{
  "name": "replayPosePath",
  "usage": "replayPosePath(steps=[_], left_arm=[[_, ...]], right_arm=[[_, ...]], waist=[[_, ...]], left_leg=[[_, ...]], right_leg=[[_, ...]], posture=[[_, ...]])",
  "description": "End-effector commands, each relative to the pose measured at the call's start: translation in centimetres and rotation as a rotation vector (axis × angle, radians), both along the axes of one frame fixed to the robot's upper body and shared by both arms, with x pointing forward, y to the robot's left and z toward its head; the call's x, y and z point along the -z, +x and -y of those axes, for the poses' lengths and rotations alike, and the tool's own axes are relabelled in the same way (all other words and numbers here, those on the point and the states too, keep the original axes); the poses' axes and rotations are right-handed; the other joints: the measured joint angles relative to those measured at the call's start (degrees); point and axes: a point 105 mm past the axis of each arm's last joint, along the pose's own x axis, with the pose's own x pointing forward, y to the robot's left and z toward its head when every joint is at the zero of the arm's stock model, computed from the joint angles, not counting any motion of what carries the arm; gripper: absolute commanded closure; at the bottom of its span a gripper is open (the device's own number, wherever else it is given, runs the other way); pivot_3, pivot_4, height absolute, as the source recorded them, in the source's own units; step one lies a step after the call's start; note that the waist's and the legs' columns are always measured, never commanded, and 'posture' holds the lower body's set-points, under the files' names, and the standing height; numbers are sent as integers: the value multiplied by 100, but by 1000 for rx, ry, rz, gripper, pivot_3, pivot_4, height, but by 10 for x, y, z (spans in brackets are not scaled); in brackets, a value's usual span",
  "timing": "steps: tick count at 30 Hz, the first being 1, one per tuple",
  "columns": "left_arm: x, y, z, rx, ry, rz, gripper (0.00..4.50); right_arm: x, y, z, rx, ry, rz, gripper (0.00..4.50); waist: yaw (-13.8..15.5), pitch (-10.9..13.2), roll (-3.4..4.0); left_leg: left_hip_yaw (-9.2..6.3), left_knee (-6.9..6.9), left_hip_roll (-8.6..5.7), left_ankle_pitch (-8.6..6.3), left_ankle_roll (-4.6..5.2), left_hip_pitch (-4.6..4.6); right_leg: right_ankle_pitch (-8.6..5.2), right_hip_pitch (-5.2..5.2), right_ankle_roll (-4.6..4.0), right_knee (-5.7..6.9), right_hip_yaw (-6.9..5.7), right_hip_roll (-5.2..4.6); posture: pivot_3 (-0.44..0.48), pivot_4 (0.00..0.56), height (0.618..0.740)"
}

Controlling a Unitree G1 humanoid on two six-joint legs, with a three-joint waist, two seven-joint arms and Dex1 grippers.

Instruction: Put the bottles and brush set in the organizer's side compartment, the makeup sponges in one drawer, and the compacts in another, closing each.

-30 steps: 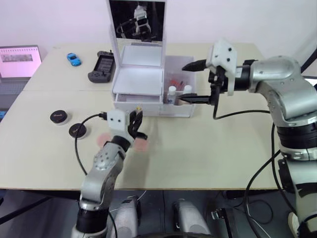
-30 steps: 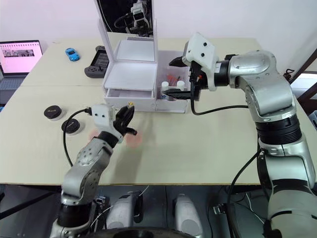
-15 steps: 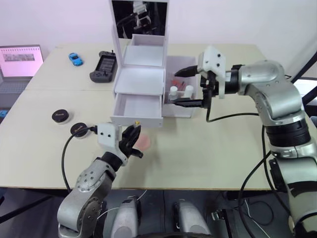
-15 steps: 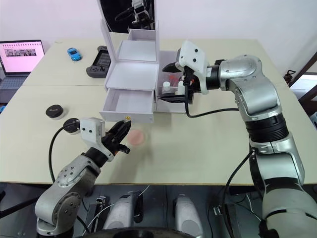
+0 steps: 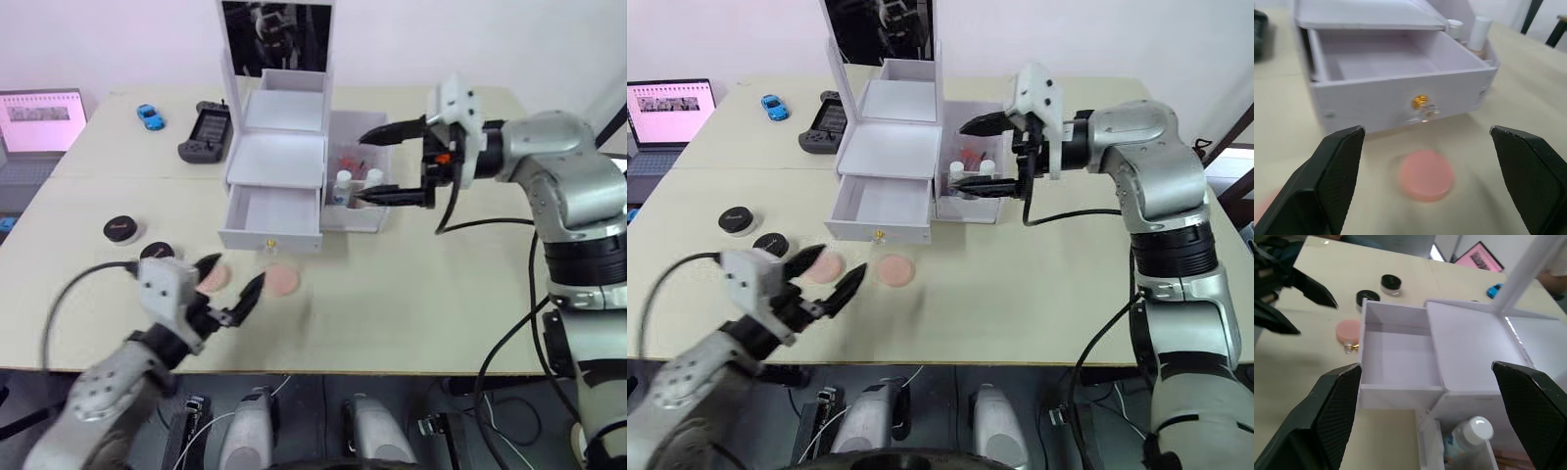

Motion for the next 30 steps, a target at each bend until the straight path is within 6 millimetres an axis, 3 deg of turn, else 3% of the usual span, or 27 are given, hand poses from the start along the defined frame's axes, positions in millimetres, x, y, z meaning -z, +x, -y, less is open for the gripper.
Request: replayPosePath(steps=[1, 7, 11, 19, 21, 24, 26, 30], left_arm=[[-18, -4, -45, -10, 58, 34, 47], [-39, -5, -124, -114, 164, 19, 47], [-38, -11, -171, -207, 187, -25, 47], [-31, -21, -218, -254, 187, -109, 47], [-31, -11, -217, -231, 211, -106, 47], [-32, -1, -198, -162, 195, -88, 47], [-32, -2, -181, -103, 197, -88, 47], [-32, -11, -148, 0, 168, -95, 47]], right_arm=[[5, 4, 33, 86, 23, -78, 0], [39, 4, 101, 335, 5, -126, 0], [68, -5, 141, 461, -35, -156, 0], [77, -11, 187, 583, -61, -155, 0], [76, -15, 181, 565, -33, -223, 0], [71, -21, 166, 504, -20, -331, 0], [56, -18, 154, 468, 5, -327, 0], [22, -24, 110, 286, 26, -342, 0]], waist=[[11, 1, 1], [-8, 2, 1], [-26, 1, 2], [-93, 5, 7], [-82, 6, 11], [-84, 6, 12], [-119, 6, 11], [-220, 8, 17]], left_leg=[[4, 0, -2, 0, 0, 0], [18, -7, -13, -1, 1, -4], [29, -8, -11, -1, 1, 1], [50, -16, -1, -4, 3, 9], [50, -20, -1, -4, 2, 10], [54, -24, 8, -5, 1, 9], [54, -28, 10, -6, -1, 9], [55, -44, 8, -7, -2, 4]], right_leg=[[-1, -1, -1, 0, 0, -6], [-2, -3, -3, -16, -3, -35], [-2, -6, -3, -14, 3, -31], [-3, -16, -1, -7, 16, -24], [-3, -18, -2, -10, 16, -30], [-3, -19, -2, -10, 21, -43], [-2, -20, -3, -11, 27, -57], [-2, -39, -3, -10, 35, -77]], posture=[[0, 150, 739], [0, 150, 739], [0, 150, 739], [0, 150, 739], [0, 150, 739], [0, 150, 739], [0, 150, 739], [0, 150, 739]])
